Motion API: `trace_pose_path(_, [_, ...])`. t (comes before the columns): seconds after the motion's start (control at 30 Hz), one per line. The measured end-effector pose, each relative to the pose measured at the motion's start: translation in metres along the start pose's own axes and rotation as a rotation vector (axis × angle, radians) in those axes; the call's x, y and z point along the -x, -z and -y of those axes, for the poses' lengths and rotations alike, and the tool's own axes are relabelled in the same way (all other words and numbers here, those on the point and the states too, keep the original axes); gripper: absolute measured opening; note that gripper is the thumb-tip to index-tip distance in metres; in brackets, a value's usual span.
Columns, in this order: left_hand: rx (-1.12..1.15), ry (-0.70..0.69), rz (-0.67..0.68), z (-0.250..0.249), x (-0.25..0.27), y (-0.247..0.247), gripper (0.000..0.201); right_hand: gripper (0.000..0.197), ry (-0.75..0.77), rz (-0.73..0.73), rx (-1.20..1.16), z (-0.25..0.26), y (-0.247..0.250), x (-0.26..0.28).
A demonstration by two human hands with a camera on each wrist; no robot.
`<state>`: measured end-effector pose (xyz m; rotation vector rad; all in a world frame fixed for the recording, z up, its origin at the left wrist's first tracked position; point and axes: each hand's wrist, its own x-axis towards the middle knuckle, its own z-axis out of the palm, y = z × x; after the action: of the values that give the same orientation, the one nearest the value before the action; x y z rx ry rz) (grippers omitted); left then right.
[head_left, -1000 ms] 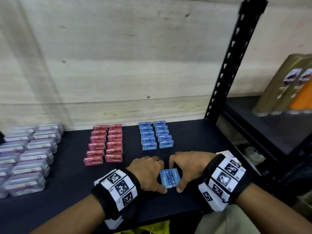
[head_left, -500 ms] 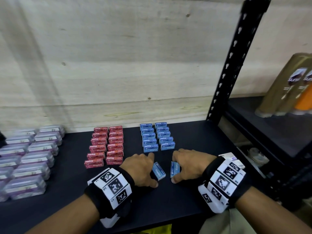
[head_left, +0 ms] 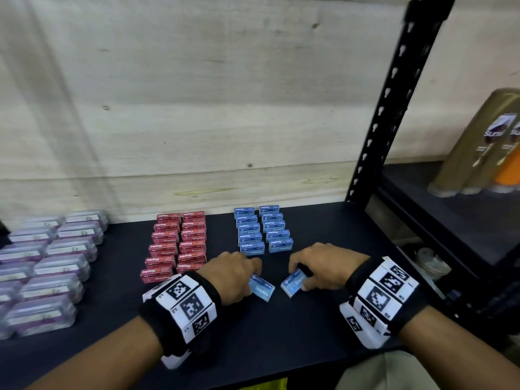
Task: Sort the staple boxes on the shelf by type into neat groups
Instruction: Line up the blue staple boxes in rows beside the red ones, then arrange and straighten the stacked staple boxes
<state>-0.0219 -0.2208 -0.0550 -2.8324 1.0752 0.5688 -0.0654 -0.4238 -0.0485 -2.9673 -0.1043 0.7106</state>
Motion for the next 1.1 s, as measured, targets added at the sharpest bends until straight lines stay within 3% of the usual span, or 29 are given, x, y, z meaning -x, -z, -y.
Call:
trace_pose_path(0.13, [0.071, 0.069, -0.067, 0.002, 0.001, -0.001, 0.018, 0.026, -0.056, -0.065, -0.068, -0.004, 0.000, -0.005])
trace_pose_path(0.3, [0.053, 0.158, -0.125, -0.002, -0.004, -0.003, 0.022, 0.011, -0.094, -0.165, -0.149, -0.006, 0.001, -0.009])
trace_pose_path(1.1, [0.040, 0.196, -0.236, 0.010, -0.028, -0.001, 0.027, 0.012, -0.155, -0.262, -0.198, 0.004, 0.004, -0.026])
